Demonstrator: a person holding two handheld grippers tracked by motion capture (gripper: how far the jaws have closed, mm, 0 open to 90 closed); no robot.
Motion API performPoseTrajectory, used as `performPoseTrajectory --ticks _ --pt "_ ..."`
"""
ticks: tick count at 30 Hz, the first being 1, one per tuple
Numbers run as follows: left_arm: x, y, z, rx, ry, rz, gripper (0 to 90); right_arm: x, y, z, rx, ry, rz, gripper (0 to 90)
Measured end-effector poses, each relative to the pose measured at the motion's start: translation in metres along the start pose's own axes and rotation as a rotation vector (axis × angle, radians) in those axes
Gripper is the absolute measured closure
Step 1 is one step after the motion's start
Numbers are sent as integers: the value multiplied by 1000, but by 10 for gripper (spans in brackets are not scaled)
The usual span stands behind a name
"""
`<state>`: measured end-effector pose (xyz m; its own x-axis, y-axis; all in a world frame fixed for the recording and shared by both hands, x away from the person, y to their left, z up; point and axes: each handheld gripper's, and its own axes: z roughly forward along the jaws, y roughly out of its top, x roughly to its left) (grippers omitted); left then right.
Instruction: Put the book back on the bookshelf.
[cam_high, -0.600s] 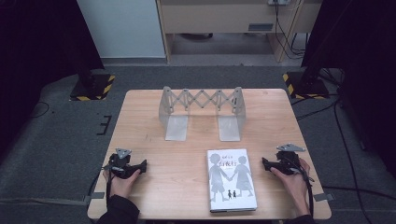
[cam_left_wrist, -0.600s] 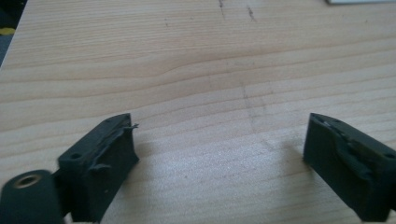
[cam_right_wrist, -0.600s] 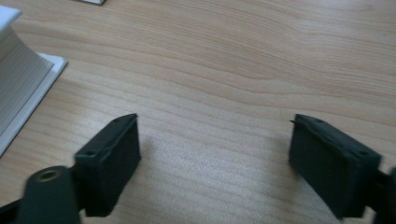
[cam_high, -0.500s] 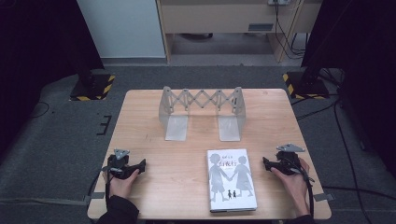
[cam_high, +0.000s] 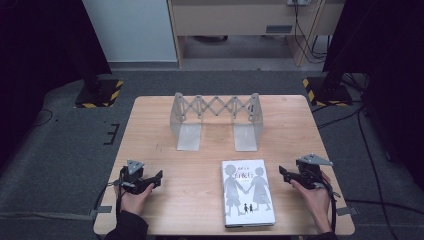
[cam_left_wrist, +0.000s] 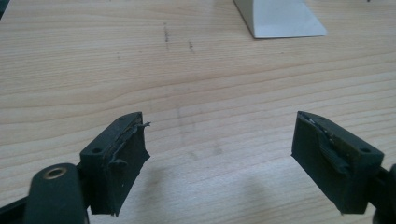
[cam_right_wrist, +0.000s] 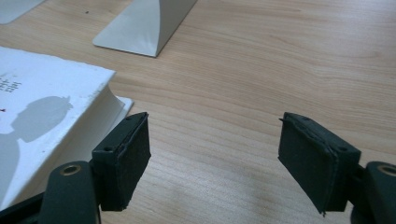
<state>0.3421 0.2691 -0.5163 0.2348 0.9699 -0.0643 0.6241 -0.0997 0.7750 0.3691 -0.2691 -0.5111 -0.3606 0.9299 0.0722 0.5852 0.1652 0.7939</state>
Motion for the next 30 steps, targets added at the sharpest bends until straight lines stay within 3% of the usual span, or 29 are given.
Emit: performPoseTrajectory --ticks 9,16,24,30 --pt "-16 1 1 17 -34 71 134 3 1 -10 -38 40 29 253" --pt "-27 -1 2 17 -59 104 103 14 2 -15 -55 79 19 262" --pt "-38 -4 7 52 -90 149 99 27 1 -17 -54 114 9 271" --pt "-42 -8 11 84 -86 180 100 36 0 -15 -43 143 10 274"
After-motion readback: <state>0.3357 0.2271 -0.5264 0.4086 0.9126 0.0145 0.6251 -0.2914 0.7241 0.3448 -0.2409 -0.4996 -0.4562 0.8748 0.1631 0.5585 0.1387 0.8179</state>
